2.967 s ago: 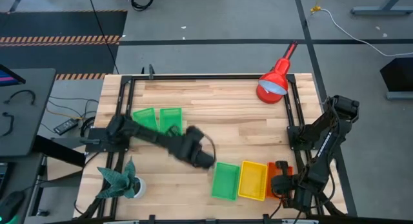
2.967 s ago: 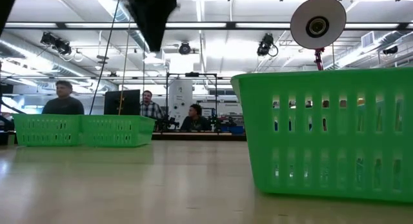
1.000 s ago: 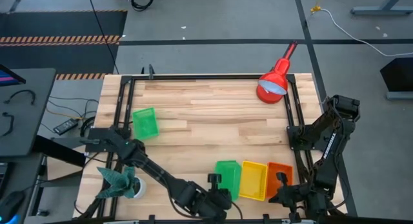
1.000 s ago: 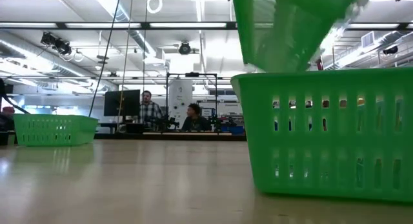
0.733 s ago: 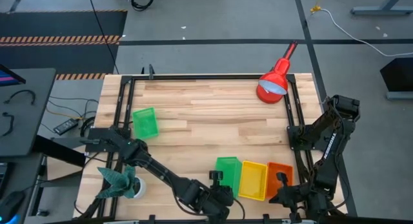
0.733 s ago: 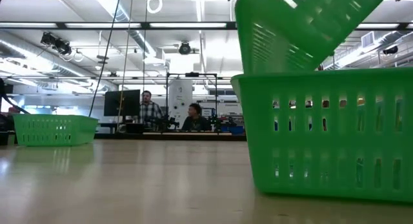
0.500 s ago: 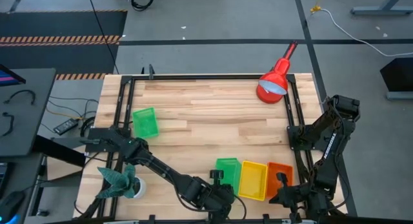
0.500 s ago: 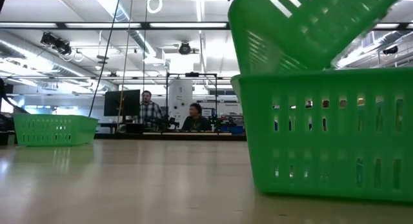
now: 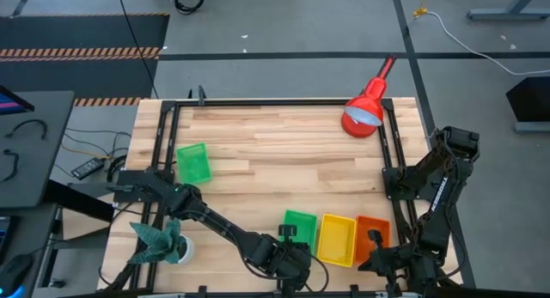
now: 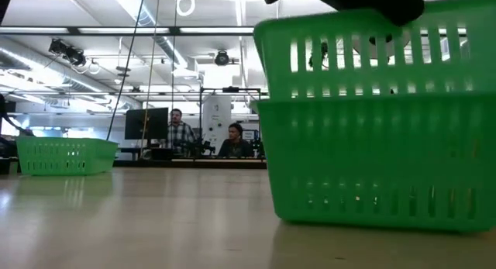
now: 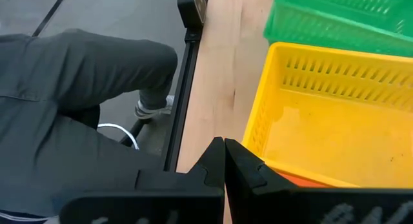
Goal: Stack baskets by color
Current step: Stack the top center green basket on the right basket bin, then stack the left green basket on the bottom green basket
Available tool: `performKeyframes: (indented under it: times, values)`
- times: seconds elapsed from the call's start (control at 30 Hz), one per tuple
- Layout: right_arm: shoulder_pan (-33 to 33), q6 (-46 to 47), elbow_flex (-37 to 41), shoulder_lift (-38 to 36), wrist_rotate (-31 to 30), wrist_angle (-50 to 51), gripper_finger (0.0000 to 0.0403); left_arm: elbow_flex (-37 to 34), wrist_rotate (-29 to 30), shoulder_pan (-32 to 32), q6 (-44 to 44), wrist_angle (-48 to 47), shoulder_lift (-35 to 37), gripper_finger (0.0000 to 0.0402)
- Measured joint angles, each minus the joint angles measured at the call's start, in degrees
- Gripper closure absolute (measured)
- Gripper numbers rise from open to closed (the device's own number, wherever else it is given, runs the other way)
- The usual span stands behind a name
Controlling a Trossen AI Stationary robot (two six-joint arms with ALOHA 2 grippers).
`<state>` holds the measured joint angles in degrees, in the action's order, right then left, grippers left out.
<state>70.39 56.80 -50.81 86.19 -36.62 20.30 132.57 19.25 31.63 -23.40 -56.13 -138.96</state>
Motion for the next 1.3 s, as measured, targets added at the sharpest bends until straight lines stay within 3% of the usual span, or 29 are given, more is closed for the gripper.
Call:
performKeyframes:
  times: [0.27, 0.4, 0.5, 0.6, 0.9, 1.03, 1.23, 1.3]
  values:
    - [0.0, -0.02, 0.0, 0.0, 0.02, 0.08, 0.04, 1.9, -3.83, -1.43, -6.22, -2.12, 0.88, 0.026]
    - [0.0, -0.04, 0.0, 0.0, 0.02, 0.27, 0.04, 2.26, -2.09, -1.94, -14.52, -11.05, 3.68, 0.0247]
    - [0.0, -0.04, 0.0, 0.0, 0.0, 0.32, 0.04, 2.09, -0.63, -2.49, -22.69, -24.89, 4.52, 0.0259]
    - [0.0, -0.08, 0.0, 0.0, -0.02, 0.32, 0.04, 0.26, -1.47, -2.97, -26.03, -28.23, 4.33, 0.0283]
    - [0.0, -1.49, 0.0, 0.0, -1.7, 0.32, 0.04, -11.24, -6.48, -2.95, -24.45, -1.88, 4.01, 0.035]
    - [0.0, -1.49, 0.0, 0.0, -1.33, 0.32, 0.04, -9.1, -4.57, -2.97, -26.26, -10.29, 4.13, 0.0373]
    - [0.0, -1.53, 0.0, 0.0, -1.78, 0.32, 0.04, -6.83, 3.82, -3.54, -31.4, -33.95, 6.53, 0.0396]
    - [-0.01, -1.57, 0.0, 0.0, -2.61, 0.33, 0.04, -10.06, 4.51, -5.33, -28.61, -32.97, 8.27, 0.0397]
